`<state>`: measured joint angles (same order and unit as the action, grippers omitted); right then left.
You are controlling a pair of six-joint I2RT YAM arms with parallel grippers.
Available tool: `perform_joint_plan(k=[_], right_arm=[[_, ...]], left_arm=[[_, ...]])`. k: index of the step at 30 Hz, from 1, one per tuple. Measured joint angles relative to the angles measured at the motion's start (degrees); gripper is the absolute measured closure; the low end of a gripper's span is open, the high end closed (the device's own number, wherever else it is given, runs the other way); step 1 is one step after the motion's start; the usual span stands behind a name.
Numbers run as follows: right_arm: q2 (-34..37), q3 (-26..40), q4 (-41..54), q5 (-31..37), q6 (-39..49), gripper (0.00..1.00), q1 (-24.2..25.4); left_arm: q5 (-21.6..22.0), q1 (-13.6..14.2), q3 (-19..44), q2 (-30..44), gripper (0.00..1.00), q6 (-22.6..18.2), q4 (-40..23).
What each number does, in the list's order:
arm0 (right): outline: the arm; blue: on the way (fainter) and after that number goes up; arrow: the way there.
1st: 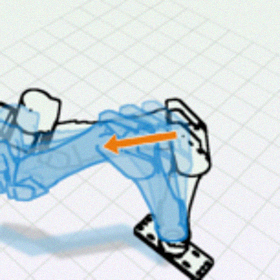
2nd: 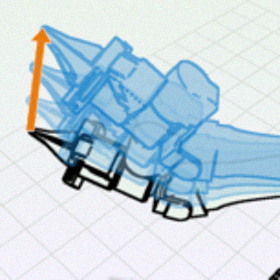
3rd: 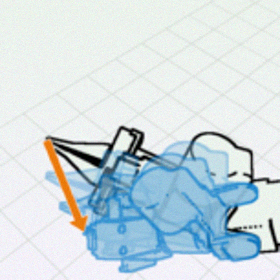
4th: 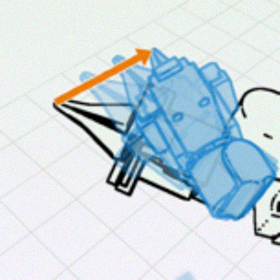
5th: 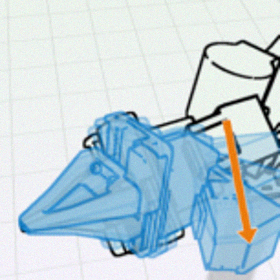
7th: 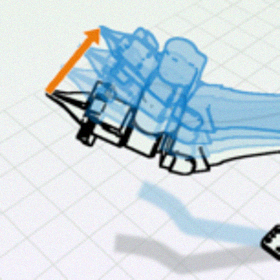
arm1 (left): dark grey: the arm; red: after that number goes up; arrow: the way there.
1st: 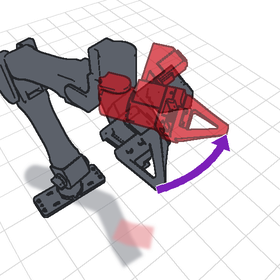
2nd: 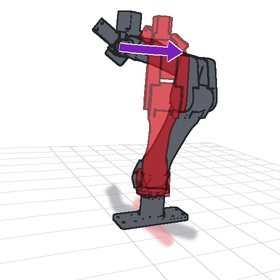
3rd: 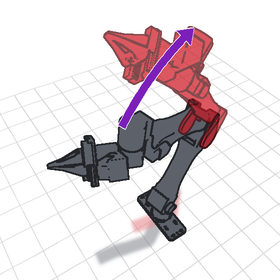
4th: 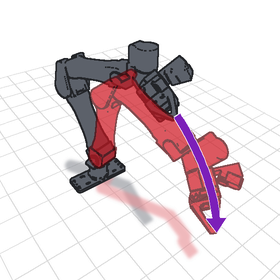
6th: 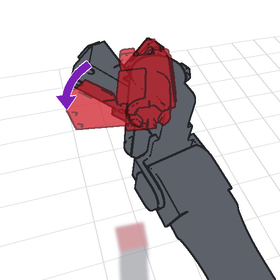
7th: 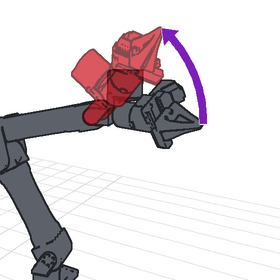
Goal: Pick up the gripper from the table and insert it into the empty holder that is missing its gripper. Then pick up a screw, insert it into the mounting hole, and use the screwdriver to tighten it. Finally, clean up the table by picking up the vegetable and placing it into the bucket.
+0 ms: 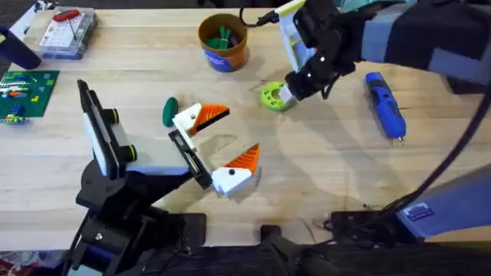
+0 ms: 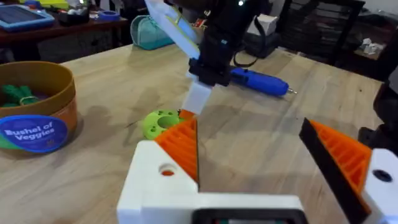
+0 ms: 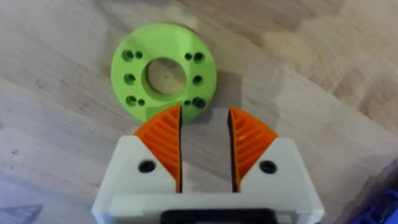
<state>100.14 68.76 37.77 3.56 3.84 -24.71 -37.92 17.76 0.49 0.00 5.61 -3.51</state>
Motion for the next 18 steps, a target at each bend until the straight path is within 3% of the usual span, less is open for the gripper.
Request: perform_joint_plan(k=[18], right_arm=[[2.9,3.1,1.2,0.0,0.5,0.627,0.2]], left_arm=[[0.0,0.0,0.0,0.0,0.01,0.0,0.0]])
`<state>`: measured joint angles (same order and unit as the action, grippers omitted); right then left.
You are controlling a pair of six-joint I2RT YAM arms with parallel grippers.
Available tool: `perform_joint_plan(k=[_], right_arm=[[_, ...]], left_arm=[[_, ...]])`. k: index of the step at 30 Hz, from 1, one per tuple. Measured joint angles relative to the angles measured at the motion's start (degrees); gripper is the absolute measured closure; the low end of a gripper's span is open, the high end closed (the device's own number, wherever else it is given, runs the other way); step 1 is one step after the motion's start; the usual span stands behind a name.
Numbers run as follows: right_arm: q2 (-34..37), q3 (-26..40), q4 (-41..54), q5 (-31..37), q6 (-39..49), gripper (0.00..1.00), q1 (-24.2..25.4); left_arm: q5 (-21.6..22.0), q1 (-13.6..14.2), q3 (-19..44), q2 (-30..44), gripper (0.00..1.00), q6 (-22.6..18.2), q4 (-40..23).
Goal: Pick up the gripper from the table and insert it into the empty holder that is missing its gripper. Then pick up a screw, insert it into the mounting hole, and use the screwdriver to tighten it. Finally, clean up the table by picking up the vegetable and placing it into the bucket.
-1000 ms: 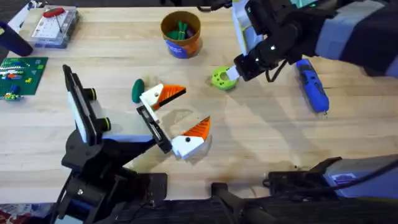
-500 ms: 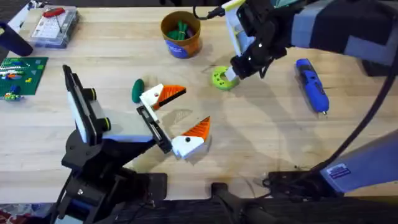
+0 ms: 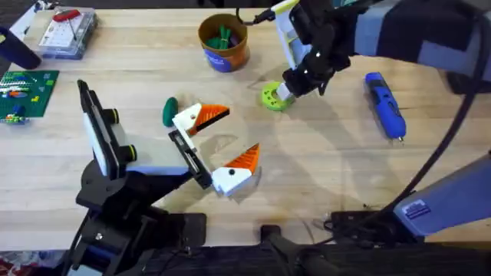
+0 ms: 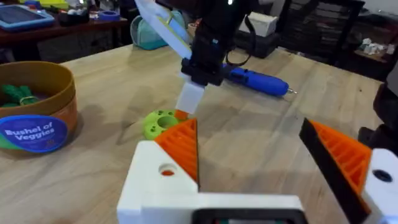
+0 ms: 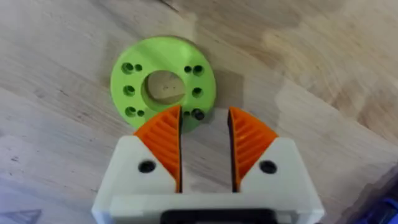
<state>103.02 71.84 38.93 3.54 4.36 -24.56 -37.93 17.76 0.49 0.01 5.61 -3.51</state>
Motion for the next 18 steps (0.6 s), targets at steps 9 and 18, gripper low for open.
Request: perform_joint_plan(k=[9,18], right_arm=[[0.4,0.1,-0.1,-0.2,0.2,0.746,0.0],[0.4,0.1,0.0,-0.2,0.3,0.994,0.0]], left_arm=[[0.0,0.0,0.0,0.0,0.01,0.0,0.0],[0.0,0.0,0.0,0.0,0.01,0.0,0.0]])
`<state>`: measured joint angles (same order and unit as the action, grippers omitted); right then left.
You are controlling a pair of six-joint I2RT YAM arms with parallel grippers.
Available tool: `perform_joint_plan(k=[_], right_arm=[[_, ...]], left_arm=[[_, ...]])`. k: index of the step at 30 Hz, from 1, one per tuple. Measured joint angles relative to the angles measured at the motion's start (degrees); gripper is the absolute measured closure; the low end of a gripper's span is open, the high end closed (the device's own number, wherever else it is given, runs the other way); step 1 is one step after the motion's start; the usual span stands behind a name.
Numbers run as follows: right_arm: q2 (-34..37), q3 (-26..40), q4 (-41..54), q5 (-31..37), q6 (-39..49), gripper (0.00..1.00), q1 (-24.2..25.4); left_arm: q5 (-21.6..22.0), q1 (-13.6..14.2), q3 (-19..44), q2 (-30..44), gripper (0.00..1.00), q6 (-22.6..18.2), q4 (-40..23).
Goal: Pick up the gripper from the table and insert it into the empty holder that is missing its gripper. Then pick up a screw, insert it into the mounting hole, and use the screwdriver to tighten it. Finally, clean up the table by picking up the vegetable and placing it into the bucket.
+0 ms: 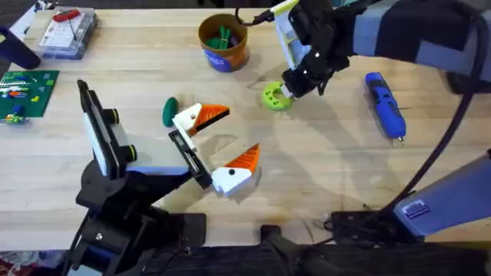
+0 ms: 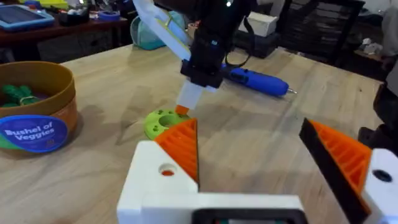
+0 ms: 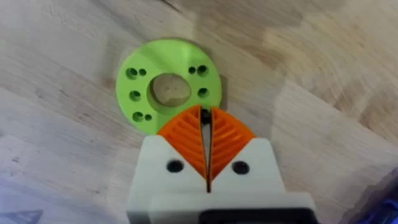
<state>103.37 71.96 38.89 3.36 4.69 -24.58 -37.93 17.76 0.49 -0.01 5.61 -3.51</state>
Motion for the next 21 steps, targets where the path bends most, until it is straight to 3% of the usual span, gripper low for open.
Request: perform_joint_plan(k=[14,21], right_arm=[[0.0,0.1,0.8,0.0,0.0,0.998,0.0],[-0.1,5.2,9.3,-0.9,-0.5,0.998,0.0]], left_arm=[[0.0,0.0,0.0,0.0,0.01,0.0,0.0],[0.0,0.0,0.0,0.0,0.01,0.0,0.0]])
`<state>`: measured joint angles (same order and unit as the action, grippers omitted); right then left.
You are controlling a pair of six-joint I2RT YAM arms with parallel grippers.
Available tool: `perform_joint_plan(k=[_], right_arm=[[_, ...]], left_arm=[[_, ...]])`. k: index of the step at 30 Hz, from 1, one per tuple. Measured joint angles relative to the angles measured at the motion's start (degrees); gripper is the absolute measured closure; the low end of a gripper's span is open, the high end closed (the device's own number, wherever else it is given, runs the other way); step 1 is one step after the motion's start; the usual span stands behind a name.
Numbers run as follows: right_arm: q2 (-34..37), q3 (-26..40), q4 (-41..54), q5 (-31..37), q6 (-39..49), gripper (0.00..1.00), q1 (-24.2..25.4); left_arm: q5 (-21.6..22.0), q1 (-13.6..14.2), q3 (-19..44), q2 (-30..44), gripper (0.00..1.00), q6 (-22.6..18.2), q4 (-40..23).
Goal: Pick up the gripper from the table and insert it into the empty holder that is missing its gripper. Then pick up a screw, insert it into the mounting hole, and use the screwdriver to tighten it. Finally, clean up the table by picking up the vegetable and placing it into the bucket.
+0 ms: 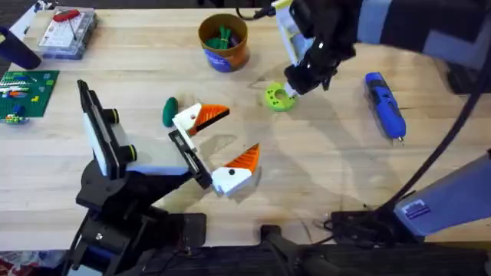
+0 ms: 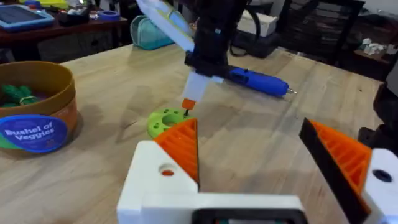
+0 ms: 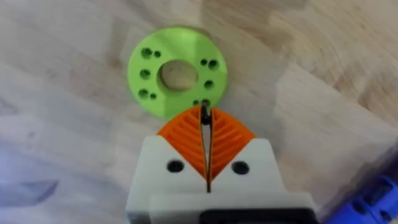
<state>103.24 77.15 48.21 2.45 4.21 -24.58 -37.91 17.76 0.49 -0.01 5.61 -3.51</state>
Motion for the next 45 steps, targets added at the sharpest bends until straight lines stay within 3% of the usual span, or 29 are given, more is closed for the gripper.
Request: perform_joint_plan(k=[14,23,37,45], right_arm=[[-5.7,23.9,24.7,-3.4,-0.2,0.998,-2.6],[-5.0,26.4,24.7,-5.3,0.3,0.998,-6.2],[8.9,49.0,32.8,-6.5,4.9,0.998,-16.2],[10.4,51.5,32.9,-6.6,9.3,0.998,-24.3]], left_arm=[[0.0,0.0,0.0,0.0,0.01,0.0,0.0],[0.0,0.0,0.0,0.0,0.01,0.0,0.0],[0.0,0.0,0.0,0.0,0.01,0.0,0.0],[0.0,0.0,0.0,0.0,0.01,0.0,0.0]])
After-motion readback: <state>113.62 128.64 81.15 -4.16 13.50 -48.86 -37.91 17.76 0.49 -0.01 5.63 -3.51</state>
